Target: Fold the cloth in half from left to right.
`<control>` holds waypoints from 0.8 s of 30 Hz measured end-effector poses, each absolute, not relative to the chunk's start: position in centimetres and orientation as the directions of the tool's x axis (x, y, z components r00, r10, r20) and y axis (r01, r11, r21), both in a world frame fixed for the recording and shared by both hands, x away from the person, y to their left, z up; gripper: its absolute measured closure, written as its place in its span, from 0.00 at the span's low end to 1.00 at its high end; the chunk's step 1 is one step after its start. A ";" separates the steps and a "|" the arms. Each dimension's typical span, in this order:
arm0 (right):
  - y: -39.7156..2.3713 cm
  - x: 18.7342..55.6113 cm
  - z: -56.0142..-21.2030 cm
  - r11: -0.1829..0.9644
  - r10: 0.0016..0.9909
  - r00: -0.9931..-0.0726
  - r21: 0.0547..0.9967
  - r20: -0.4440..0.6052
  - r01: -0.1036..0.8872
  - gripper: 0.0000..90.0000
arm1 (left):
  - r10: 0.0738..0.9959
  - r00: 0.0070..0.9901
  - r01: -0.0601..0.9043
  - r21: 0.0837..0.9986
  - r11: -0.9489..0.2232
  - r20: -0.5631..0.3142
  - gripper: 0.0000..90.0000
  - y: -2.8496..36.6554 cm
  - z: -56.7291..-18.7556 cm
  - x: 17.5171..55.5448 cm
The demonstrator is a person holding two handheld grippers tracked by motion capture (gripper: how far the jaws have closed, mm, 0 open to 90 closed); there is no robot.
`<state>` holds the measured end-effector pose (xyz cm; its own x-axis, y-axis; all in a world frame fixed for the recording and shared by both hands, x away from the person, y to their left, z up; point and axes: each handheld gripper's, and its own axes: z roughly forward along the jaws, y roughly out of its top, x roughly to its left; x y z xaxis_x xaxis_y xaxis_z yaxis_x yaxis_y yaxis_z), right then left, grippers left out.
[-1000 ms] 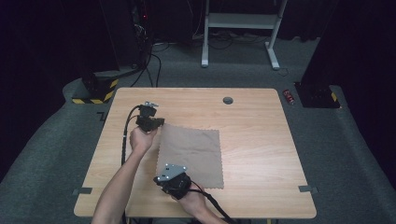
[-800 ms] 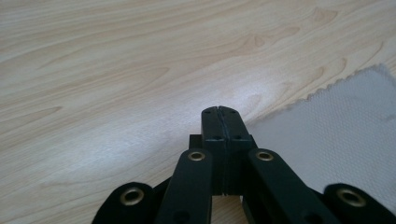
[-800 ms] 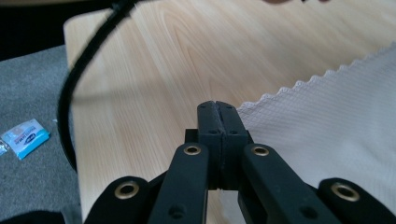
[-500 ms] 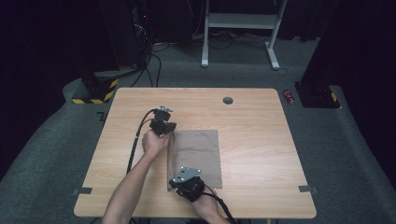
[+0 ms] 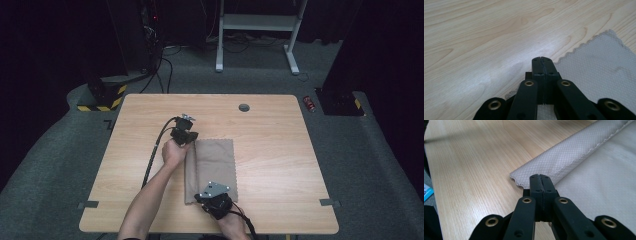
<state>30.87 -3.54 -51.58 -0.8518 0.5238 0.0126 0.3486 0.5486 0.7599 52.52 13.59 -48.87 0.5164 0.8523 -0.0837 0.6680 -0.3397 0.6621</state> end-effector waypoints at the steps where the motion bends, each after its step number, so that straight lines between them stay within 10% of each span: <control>1: -3.8 30.8 -51.5 0.547 0.527 -0.850 0.761 0.013 0.351 1.00 | 0.851 0.518 0.667 0.663 -0.339 -0.085 1.00 13.3 -48.9 52.5; 24: -9.7 30.0 -52.1 0.494 0.633 -0.774 0.763 0.013 0.416 1.00 | 0.811 0.574 0.642 0.677 -0.360 -0.113 1.00 8.6 -49.0 53.3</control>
